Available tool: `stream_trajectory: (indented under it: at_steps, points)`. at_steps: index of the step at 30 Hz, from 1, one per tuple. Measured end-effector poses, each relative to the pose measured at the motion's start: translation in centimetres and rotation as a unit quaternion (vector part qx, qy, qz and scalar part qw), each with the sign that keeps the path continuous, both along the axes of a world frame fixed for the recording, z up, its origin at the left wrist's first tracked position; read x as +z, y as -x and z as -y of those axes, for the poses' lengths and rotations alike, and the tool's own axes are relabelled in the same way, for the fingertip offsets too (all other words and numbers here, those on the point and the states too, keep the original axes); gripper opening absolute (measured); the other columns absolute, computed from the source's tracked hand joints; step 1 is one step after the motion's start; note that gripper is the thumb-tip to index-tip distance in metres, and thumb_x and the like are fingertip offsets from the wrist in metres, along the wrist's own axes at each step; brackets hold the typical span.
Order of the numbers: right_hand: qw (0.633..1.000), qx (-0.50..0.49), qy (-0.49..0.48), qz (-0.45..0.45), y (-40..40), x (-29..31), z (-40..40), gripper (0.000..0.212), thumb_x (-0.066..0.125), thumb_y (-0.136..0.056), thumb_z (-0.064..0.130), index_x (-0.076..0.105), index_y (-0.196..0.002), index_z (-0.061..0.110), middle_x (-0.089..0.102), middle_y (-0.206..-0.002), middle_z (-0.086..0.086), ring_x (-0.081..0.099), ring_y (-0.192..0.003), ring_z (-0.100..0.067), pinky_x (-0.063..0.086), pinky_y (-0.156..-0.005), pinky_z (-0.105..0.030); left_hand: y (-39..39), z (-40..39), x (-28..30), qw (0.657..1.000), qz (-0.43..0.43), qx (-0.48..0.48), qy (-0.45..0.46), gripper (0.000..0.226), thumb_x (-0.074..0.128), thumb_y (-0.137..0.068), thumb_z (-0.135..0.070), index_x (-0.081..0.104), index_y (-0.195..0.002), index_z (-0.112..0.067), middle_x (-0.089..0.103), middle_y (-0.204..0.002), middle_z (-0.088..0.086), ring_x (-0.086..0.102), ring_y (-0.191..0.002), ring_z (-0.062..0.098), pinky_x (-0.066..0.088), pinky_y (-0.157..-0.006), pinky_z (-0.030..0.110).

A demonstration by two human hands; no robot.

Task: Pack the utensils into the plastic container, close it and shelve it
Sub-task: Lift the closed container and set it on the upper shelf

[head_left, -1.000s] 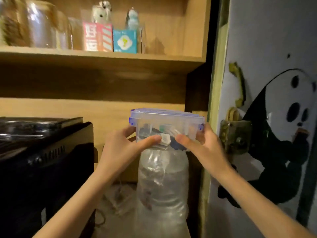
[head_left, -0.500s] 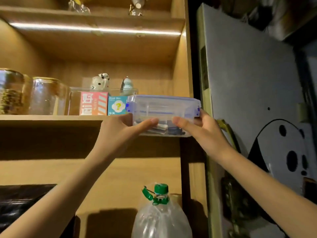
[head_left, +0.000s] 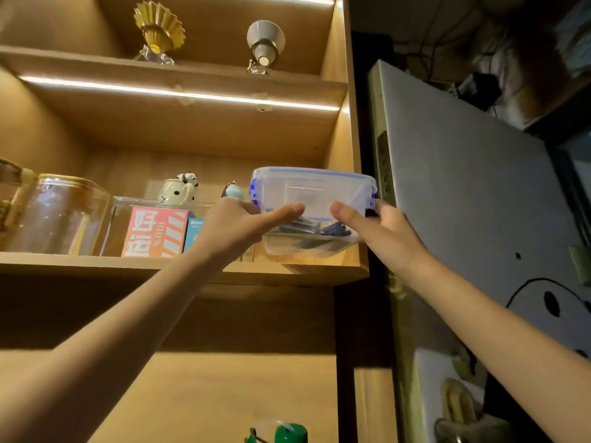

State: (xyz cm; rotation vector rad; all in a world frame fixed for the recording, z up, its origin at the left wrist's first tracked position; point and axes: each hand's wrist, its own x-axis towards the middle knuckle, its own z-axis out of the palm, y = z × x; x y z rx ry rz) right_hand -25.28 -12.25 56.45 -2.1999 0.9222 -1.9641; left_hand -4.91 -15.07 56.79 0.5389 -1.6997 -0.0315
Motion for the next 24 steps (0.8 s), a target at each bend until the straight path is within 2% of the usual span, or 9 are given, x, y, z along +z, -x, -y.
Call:
stream_trajectory:
  at_steps: [2,5,8,10,13,16,19,21,24]
  points:
    - [1.0,-0.011,-0.007,0.007,0.2,0.0,1.3,0.049,0.062,-0.078,0.047,0.047,-0.117,0.022,0.06,-0.114,-0.003,0.058,-0.095,-0.008,0.05,-0.06,-0.008,0.1,1.3,0.1,1.0,0.011,0.001,0.001,0.086,0.061,-0.047,-0.072,0.069,-0.075,0.01,0.069,-0.084,0.03,0.067,-0.084,0.038,0.053,-0.082,0.054]
    - [1.0,-0.012,-0.025,0.014,0.4,-0.1,2.9,0.067,0.062,-0.067,0.056,0.046,-0.121,0.021,0.061,-0.112,-0.002,0.06,-0.097,-0.012,0.047,-0.068,-0.016,0.4,3.8,0.2,1.0,0.015,0.013,0.005,0.077,0.06,-0.05,-0.071,0.068,-0.065,0.004,0.069,-0.071,0.024,0.067,-0.071,0.031,0.056,-0.07,0.042]
    - [0.999,-0.014,-0.021,0.025,0.5,-0.2,4.8,0.069,0.062,-0.067,0.056,0.044,-0.123,0.02,0.06,-0.108,0.001,0.059,-0.096,-0.011,0.047,-0.071,-0.02,0.9,6.0,-0.1,0.998,0.026,0.051,0.01,0.064,0.055,-0.051,-0.075,0.057,-0.043,-0.011,0.052,-0.035,-0.007,0.051,-0.039,0.001,0.037,-0.042,0.009]
    - [0.999,-0.032,-0.025,0.034,0.8,-0.4,6.3,0.078,0.062,-0.066,0.058,0.038,-0.129,0.019,0.058,-0.114,0.0,0.057,-0.102,-0.014,0.045,-0.081,-0.026,1.3,7.3,-0.2,0.997,0.028,0.076,0.014,0.066,0.053,-0.051,-0.08,0.046,-0.038,-0.016,0.042,-0.027,-0.009,0.044,-0.032,0.0,0.032,-0.035,0.008]
    - [0.996,-0.055,-0.037,0.054,1.2,-0.8,8.6,0.093,0.062,-0.057,0.064,0.031,-0.132,0.018,0.056,-0.116,0.0,0.054,-0.104,-0.016,0.04,-0.084,-0.027,1.8,9.6,-0.6,0.993,0.039,0.106,0.016,0.079,0.042,-0.048,-0.088,0.05,-0.048,-0.01,0.049,-0.043,-0.002,0.048,-0.044,0.011,0.037,-0.051,0.022]
    - [0.994,-0.079,-0.027,0.073,1.4,-0.9,10.7,0.086,0.066,-0.063,0.061,0.032,-0.129,0.018,0.052,-0.108,0.003,0.052,-0.095,-0.012,0.039,-0.069,-0.02,2.2,11.7,-1.3,0.99,0.067,0.122,-0.006,0.089,0.034,-0.053,-0.091,0.062,-0.058,-0.006,0.048,-0.046,-0.002,0.053,-0.058,0.017,0.044,-0.076,0.037]
    - [0.992,-0.111,-0.015,0.056,1.7,-0.6,12.2,0.07,0.064,-0.074,0.055,0.042,-0.122,0.011,0.058,-0.11,-0.002,0.057,-0.096,-0.016,0.047,-0.072,-0.024,2.7,13.4,-2.5,0.982,0.042,0.178,0.037,0.077,0.026,-0.06,-0.089,0.066,-0.056,-0.023,0.062,-0.053,-0.003,0.06,-0.074,0.011,0.014,-0.113,0.048]
    - [0.99,-0.134,-0.002,0.037,1.7,-0.5,13.1,0.06,0.06,-0.078,0.054,0.05,-0.112,0.006,0.063,-0.109,-0.01,0.06,-0.097,-0.024,0.052,-0.081,-0.036,3.2,14.0,-3.1,0.976,0.005,0.203,0.083,0.073,0.027,-0.062,-0.09,0.064,-0.052,-0.028,0.065,-0.057,-0.004,0.06,-0.076,0.005,0.002,-0.116,0.046]
    - [0.979,-0.199,0.028,0.019,1.1,-0.7,14.0,0.051,0.055,-0.084,0.052,0.048,-0.105,0.006,0.058,-0.092,-0.005,0.056,-0.085,-0.022,0.041,-0.056,-0.022,3.7,14.7,-3.5,0.962,-0.014,0.249,0.109,0.073,0.023,-0.066,-0.082,0.072,-0.066,-0.028,0.067,-0.063,-0.006,0.061,-0.083,0.008,-0.001,-0.116,0.043]
